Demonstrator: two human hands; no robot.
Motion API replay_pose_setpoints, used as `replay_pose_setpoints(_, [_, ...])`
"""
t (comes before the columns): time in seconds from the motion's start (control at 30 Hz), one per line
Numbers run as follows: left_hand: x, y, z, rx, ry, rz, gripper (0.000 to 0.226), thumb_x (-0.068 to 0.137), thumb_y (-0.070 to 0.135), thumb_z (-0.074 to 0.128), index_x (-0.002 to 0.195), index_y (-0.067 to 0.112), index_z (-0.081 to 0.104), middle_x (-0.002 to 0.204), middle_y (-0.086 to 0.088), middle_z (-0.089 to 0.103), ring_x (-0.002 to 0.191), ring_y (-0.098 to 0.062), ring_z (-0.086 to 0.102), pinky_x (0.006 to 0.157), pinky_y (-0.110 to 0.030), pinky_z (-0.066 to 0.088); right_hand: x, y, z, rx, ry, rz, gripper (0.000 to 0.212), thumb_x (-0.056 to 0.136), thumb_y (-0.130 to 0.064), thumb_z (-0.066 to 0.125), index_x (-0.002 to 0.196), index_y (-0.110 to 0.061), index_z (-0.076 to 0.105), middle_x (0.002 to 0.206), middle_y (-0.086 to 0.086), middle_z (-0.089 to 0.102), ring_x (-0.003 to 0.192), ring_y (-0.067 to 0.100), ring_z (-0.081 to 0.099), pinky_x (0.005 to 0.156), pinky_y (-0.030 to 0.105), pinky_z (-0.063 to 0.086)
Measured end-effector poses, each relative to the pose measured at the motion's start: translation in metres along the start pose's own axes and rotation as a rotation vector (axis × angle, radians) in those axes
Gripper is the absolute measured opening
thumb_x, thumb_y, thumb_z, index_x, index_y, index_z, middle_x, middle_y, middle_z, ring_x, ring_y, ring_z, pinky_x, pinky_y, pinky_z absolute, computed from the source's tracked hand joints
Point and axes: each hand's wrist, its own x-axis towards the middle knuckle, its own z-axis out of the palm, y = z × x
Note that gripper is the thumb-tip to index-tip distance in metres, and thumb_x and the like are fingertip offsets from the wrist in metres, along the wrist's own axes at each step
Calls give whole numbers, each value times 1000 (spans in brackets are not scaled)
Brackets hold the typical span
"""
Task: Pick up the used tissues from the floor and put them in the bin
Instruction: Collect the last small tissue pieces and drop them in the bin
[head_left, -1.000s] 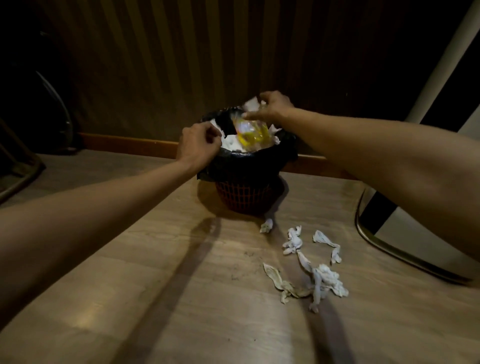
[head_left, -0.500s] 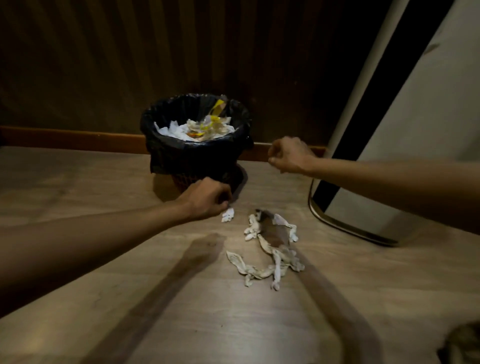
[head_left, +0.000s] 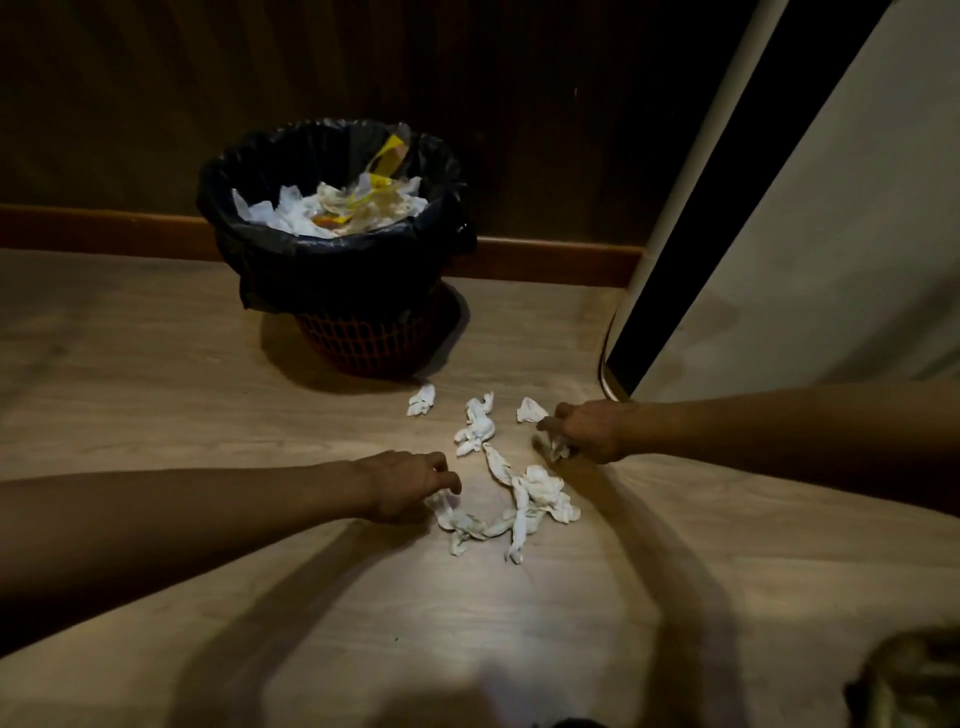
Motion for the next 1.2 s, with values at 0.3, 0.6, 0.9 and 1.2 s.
replay_pose_setpoints(0.3, [26, 25, 38, -436, 79, -260, 96, 64, 83, 61, 135, 22, 40, 126, -3, 39, 103, -19, 53, 89, -31, 50, 30, 5, 27, 260, 157, -20, 37, 99, -40, 43, 109, -10, 62, 107, 11, 59, 97, 29, 60, 83, 37, 51])
replay_pose_setpoints(0.6, [44, 49, 42, -446, 288, -193, 122, 56, 91, 56, 151, 34, 5, 142, -4, 32, 123, -23, 46, 98, -39, 50, 37, -10, 36, 280, 78, -104, 59, 83, -41, 72, 126, -12, 44, 122, 12, 56, 101, 29, 59, 82, 36, 52])
replay_pose_setpoints(0.9, [59, 53, 37, -137, 205, 45, 44, 88, 45, 59, 121, 22, 43, 122, -7, 34, 93, -25, 51, 74, -36, 52, 52, 11, 8, 393, 156, 74, 49, 76, -23, 77, 120, -13, 57, 114, 10, 64, 99, 26, 61, 76, 33, 52])
replay_pose_setpoints(1.2, [48, -6, 15, -273, 361, -119, 13, 88, 21, 63, 100, 16, 63, 101, -4, 59, 86, -18, 58, 73, -27, 46, 71, 17, -28, 160, 286, -98, 27, 85, -21, 68, 112, -17, 65, 127, 3, 54, 103, 20, 59, 75, 24, 42])
